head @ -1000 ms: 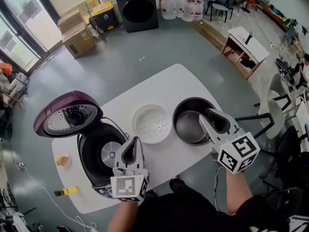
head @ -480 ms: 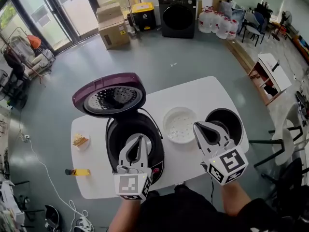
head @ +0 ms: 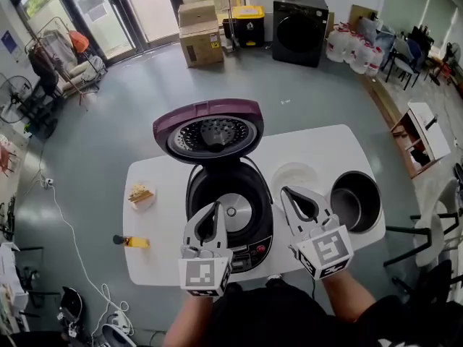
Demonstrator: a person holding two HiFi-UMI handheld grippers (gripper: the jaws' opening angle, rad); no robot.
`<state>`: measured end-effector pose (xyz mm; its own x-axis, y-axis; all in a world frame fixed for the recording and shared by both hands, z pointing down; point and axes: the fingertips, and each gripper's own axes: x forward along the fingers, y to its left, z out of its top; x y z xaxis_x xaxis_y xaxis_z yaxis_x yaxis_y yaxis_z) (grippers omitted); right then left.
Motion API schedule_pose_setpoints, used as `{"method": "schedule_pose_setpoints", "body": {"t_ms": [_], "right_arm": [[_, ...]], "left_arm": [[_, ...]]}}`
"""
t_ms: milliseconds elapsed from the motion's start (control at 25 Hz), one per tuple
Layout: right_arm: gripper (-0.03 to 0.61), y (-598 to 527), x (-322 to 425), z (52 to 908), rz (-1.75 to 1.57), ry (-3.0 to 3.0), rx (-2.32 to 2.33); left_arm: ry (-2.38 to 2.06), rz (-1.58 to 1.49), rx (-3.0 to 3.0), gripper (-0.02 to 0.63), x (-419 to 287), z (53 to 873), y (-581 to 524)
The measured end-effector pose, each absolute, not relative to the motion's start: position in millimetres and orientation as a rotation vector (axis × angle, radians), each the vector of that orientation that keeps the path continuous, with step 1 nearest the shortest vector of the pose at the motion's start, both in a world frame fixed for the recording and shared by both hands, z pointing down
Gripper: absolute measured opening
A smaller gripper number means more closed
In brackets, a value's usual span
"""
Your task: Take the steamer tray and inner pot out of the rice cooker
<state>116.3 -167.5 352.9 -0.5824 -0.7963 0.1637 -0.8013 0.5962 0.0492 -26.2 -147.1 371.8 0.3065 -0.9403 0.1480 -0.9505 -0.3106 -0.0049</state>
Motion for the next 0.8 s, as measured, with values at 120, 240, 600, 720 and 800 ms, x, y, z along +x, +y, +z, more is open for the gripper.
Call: {"method": "schedule_pose_setpoints", "body": {"t_ms": [120,240,600,720,800], "right_arm": [[-0.002,-169,107,349,0.029,-2.664,1.347],[-0.002,-168,99,346,0.025,-2.665,1.348],[-0.002,-163,86,342,-0.024,-2.665,1.358],[-0.002,-164,81,344,-0.028,-2.663,1.361],[-0.002,-163,82,346,-0.029,-2.661,1.361]], "left_arm": [[-1.794,0.178,2.466,0.0,-34,370,-146],[-1.789,0.171,2.46,0.0,-39,369,-145],[-1.775,0.154,2.467,0.0,-45,367,-144],[-1.769,0.148,2.467,0.0,-49,365,-144],[-1.765,0.146,2.465,0.0,-48,367,-143]]}}
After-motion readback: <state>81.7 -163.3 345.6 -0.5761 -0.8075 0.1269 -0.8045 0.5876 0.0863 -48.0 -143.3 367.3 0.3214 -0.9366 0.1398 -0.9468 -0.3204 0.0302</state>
